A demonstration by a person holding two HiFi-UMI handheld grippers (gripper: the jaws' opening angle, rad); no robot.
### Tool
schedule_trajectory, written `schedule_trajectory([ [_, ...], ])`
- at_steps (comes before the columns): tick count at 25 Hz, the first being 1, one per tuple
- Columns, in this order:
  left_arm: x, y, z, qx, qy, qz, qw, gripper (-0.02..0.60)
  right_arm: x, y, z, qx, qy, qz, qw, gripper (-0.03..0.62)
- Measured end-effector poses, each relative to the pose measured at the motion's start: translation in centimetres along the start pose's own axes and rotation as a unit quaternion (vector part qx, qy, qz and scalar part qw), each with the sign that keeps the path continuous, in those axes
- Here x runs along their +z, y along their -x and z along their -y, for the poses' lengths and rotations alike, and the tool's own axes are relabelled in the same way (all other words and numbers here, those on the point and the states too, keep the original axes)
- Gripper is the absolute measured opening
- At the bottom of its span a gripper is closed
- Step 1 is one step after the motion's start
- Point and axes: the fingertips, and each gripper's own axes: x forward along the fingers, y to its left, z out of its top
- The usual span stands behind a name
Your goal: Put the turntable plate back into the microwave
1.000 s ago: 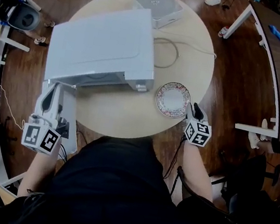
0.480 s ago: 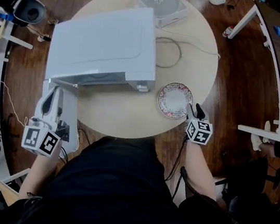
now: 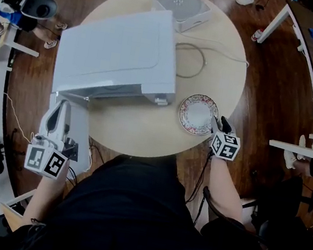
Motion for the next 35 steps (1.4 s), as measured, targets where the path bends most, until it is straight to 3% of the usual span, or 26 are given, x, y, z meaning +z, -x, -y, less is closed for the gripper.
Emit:
schedule_trajectory([
  [14,-0.2,0.2,-0.4,0.006,0.001,-0.001,1.0000,0.005,-1.0,-1.1,-0.4,0.007,-0.020,-0.025,0.999,0.170],
  [24,0.1,0.2,-0.2,0.006,-0.010,0.000,0.9999,0.005,-0.9,-1.5,-0.9,0.011,-0.003,-0.039,0.999,0.168],
  [28,-0.1,0.0,0.4,-0.004,-0.030,-0.003,0.9995,0.005,-1.0,-1.8,-0.7,-0.003,0.015,-0.053,0.998,0.141],
  [35,-0.3,-0.1,0.3,-0.004,-0.015,-0.003,0.9999,0.005,-1.0,-1.5,-0.8,-0.002,-0.010,-0.049,0.999,0.114],
])
